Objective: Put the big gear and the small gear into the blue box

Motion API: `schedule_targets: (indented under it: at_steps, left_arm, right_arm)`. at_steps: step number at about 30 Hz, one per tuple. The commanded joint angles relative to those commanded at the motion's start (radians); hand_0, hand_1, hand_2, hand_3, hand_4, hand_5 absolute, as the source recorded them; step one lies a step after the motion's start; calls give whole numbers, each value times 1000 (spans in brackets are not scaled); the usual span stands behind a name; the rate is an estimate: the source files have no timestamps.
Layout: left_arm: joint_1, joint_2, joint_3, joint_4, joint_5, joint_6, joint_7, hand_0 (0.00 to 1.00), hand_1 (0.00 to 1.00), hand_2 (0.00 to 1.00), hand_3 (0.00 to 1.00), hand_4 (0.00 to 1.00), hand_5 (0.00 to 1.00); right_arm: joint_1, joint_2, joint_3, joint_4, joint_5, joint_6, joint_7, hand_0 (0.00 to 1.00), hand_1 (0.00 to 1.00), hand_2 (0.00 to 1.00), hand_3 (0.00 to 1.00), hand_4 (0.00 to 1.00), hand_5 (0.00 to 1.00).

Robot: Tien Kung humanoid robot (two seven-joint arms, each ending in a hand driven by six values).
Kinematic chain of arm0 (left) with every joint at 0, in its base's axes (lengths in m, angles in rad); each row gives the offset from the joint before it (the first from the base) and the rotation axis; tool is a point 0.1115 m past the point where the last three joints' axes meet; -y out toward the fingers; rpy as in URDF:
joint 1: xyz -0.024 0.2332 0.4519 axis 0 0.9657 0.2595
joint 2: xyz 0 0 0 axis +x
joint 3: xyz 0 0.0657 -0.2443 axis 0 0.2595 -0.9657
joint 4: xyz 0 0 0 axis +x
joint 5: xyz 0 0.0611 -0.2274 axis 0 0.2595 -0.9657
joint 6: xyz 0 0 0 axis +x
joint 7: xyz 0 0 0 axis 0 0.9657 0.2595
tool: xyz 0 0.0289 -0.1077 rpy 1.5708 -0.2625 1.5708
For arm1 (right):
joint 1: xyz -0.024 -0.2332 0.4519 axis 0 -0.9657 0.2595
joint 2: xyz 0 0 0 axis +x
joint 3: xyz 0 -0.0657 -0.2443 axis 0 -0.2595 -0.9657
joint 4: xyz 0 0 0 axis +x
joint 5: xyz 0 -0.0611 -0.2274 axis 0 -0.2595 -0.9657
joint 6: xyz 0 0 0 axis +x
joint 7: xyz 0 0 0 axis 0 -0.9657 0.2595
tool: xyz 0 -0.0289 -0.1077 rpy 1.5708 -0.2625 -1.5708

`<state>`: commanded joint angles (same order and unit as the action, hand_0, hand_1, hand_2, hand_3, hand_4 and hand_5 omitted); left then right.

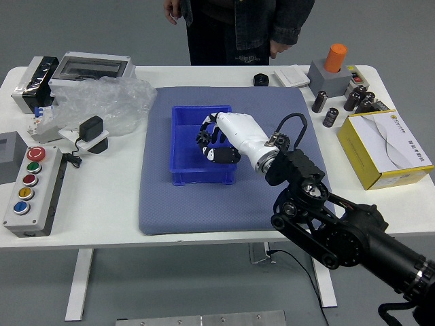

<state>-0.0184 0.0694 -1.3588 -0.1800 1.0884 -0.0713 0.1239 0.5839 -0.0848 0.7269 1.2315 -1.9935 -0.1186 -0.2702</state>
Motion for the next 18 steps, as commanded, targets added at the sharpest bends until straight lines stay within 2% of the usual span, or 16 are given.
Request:
schedule_targets:
  at_steps: [1,2,7,8,18]
  left_arm:
    - [0,0,0,0,0,0,0,733,683,727,720,453,11]
    - [0,0,0,0,0,0,0,733,683,727,719,453,12]
    - [1,0,3,0,-1,1,1,733,683,727,719,453,12]
    - [1,0,3,0,-1,1,1,734,683,727,719,453,12]
    - [1,0,2,0,0,0,0,734,683,728,719,453,12]
  right_arm:
    - [1,2,0,-4,9,9,-3,645,466,490,579,564,195]
    - [2,4,1,-9,18,18,-6,616,565,715,900,791,351]
    - [7,8,8,-19,39,41,-13,616,565,715,900,791,351]
    - [8,9,10,-19,40,44,-14,649,605,788,952,824,386]
    - [15,-4,35,-5,41,58,-19,660,611,805,968,844,410]
